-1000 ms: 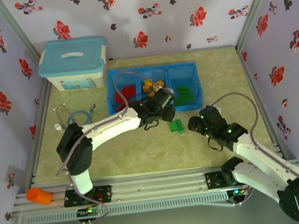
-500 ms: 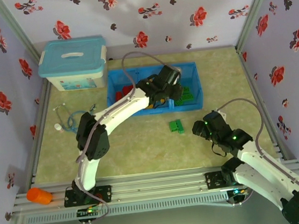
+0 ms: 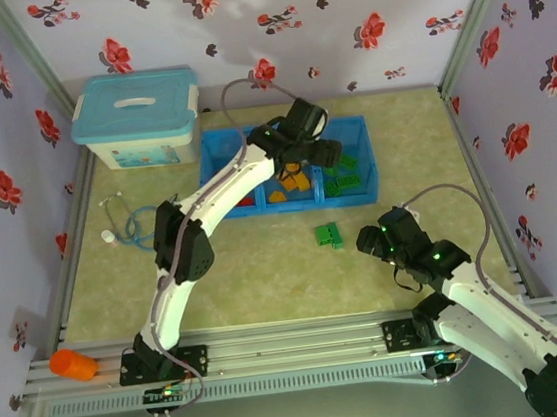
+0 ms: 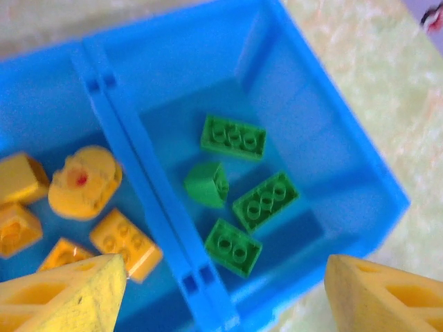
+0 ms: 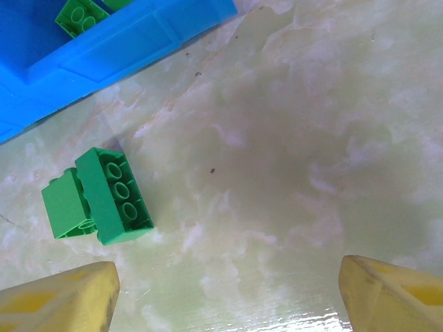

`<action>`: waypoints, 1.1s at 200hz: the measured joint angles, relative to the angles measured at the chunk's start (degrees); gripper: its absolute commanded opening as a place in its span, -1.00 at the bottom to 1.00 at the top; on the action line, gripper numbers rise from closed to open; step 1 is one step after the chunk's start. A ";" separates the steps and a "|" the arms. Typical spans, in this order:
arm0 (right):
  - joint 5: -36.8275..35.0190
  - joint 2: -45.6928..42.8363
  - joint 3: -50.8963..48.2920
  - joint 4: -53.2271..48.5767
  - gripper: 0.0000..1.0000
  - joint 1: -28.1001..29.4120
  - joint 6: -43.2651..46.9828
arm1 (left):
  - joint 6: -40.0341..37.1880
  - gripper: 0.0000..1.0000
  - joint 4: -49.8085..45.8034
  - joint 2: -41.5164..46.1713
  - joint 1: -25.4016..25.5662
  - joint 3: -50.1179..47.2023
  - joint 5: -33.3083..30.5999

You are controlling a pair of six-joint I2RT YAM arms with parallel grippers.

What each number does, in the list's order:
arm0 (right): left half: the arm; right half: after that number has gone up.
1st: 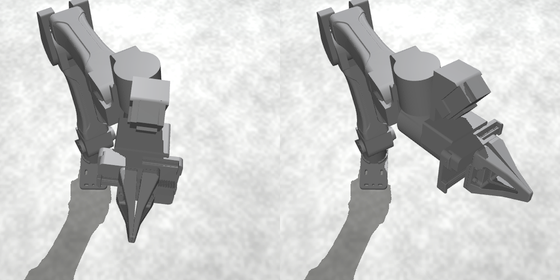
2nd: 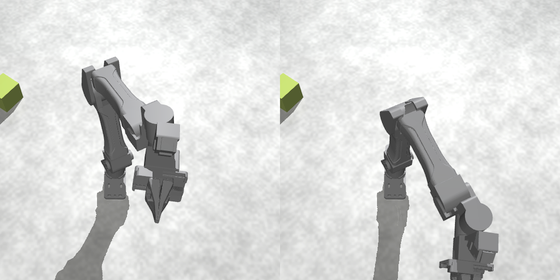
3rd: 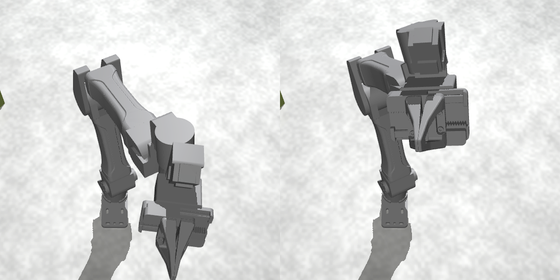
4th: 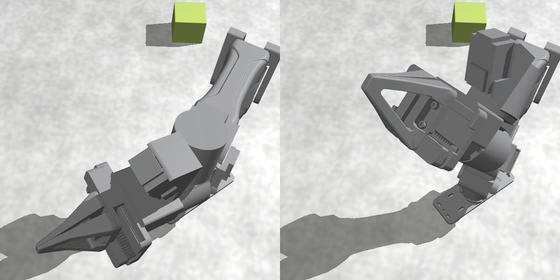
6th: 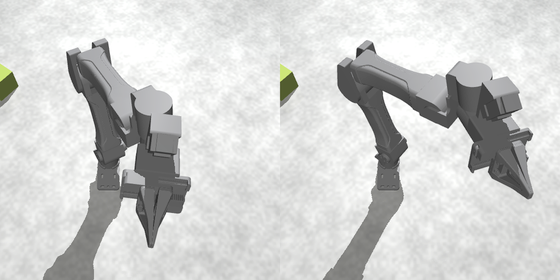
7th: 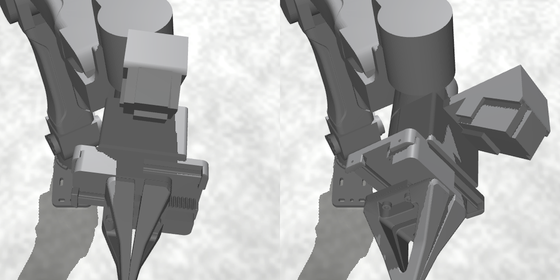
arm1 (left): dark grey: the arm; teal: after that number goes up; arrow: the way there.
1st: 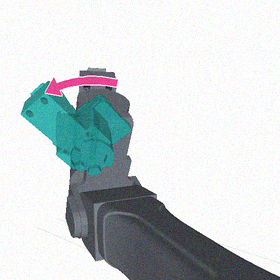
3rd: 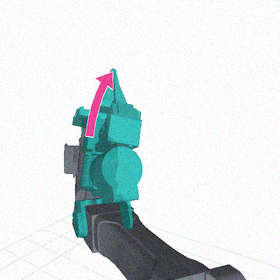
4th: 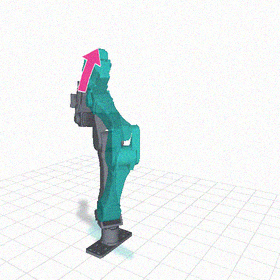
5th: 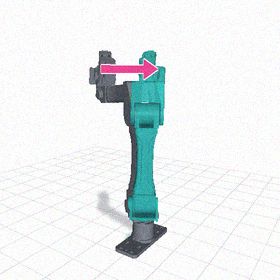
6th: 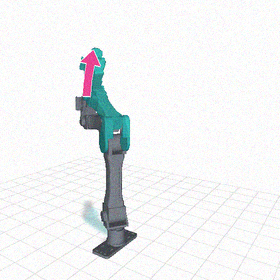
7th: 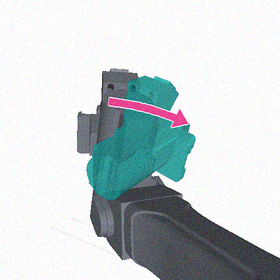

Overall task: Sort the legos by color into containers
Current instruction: Place the lego in the container, then pick up the lego from the center of the table.

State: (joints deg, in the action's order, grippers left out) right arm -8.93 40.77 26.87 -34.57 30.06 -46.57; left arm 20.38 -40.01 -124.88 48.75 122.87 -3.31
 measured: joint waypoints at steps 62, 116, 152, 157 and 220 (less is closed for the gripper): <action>2.45 5.88 1.07 0.35 0.60 0.37 1.77 | 0.70 0.43 7.87 20.50 0.81 -23.65 -0.04; 5.55 16.00 6.73 3.04 0.43 2.99 5.05 | 3.78 0.37 14.49 35.41 1.36 -44.13 -1.14; 7.76 23.65 10.05 4.87 0.33 4.57 7.69 | 6.36 0.34 15.96 41.18 1.36 -55.17 -2.54; 8.02 24.55 10.40 4.94 0.31 4.68 8.02 | 6.64 0.33 16.00 41.97 1.36 -56.43 -2.73; 9.64 34.97 15.37 4.92 0.16 4.83 14.14 | 10.86 0.30 17.53 51.84 1.40 -68.87 -4.66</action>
State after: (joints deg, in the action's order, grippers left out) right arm 0.71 75.75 42.24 -29.65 34.89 -32.42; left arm 31.24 -22.48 -73.03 50.15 54.00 -7.97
